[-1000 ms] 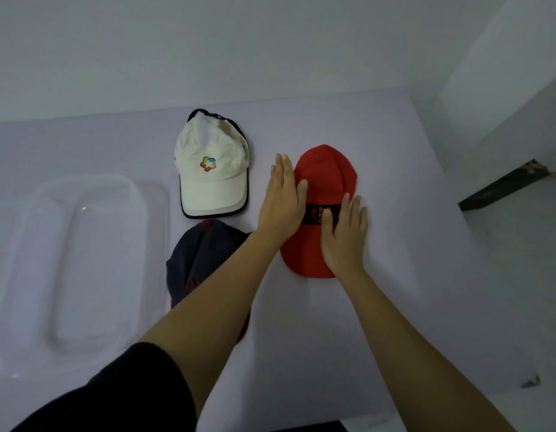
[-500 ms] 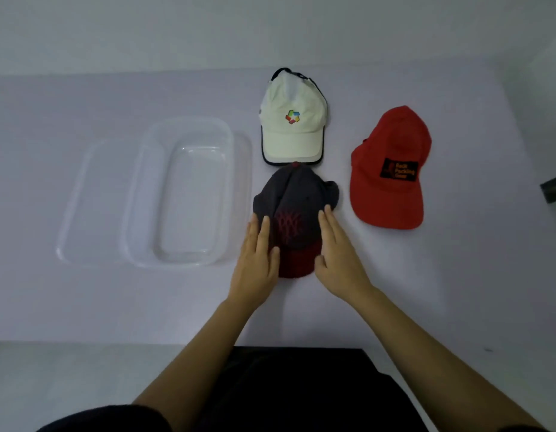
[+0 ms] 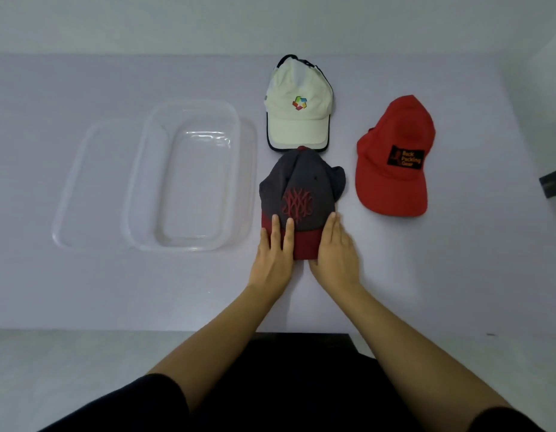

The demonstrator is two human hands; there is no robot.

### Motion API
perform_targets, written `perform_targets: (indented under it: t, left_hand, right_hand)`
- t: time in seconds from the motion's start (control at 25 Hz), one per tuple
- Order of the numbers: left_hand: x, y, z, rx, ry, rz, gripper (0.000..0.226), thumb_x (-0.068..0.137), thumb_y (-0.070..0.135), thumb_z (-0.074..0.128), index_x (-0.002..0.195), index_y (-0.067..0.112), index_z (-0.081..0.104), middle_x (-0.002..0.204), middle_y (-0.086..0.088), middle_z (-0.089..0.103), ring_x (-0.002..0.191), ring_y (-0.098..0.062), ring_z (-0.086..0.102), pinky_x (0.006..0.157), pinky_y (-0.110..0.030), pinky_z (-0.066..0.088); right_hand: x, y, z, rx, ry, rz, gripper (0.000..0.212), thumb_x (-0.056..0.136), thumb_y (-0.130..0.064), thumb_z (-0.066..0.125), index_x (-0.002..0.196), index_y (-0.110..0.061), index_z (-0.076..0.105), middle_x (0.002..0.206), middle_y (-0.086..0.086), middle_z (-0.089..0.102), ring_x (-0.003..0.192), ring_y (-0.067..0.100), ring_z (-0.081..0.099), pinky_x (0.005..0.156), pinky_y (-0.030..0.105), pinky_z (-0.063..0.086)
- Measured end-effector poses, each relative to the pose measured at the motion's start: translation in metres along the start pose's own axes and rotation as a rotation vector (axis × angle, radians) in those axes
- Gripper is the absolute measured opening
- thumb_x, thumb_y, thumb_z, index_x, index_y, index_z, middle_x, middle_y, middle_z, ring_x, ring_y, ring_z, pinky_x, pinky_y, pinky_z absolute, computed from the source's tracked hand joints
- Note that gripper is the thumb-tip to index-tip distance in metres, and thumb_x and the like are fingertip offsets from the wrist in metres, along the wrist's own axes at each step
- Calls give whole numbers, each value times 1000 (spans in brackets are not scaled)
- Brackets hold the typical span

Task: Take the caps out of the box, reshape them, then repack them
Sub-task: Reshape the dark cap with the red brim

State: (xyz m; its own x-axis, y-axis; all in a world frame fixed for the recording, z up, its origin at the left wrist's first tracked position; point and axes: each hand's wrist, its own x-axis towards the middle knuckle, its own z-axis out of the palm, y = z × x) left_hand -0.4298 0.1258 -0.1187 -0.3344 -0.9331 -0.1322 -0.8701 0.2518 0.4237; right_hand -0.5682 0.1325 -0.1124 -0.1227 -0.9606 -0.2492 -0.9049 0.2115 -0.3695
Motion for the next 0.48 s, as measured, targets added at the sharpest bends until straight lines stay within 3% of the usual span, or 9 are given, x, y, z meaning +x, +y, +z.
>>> perform_targets:
  t: [0.08, 0.2, 0.28, 0.36, 0.48]
  left_hand:
    - [-3, 3, 1, 40, -8, 28, 79, 78, 8, 70, 141, 3, 23, 137, -37, 42, 112, -57, 52, 80, -54, 53]
    - [8, 4, -9, 29, 23, -2, 73, 79, 3, 66, 141, 4, 27, 138, -36, 40, 116, -55, 50, 83, -54, 52]
    - [17, 8, -22, -31, 53, -62, 68, 87, -2, 50, 147, 5, 18, 149, -33, 24, 130, -52, 35, 97, -54, 44]
    - [18, 10, -28, -39, 64, -56, 65, 93, -1, 40, 149, 5, 8, 154, -29, 12, 138, -49, 24, 100, -53, 41]
    - [17, 12, -32, -55, 121, 6, 67, 92, -3, 41, 148, 4, 6, 155, -26, 10, 133, -48, 34, 86, -46, 52]
  right_hand:
    - [6, -1, -3, -11, 58, -8, 74, 89, -11, 55, 144, 10, 10, 150, 30, 23, 136, 37, 35, 109, 40, 34]
    - [12, -4, -6, -61, 195, -61, 63, 73, 11, 59, 132, 18, 36, 129, 36, 50, 108, 42, 62, 84, 42, 54]
    - [15, -5, -10, -100, 267, -135, 64, 72, 12, 57, 132, 16, 37, 133, 35, 46, 113, 42, 59, 85, 42, 54]
    - [17, -6, -19, -92, 311, -189, 68, 73, 12, 60, 136, 13, 33, 140, 34, 39, 116, 42, 57, 84, 41, 55]
    - [16, -7, -30, -55, 289, -214, 68, 67, 18, 65, 131, 14, 41, 128, 32, 54, 79, 38, 70, 52, 35, 56]
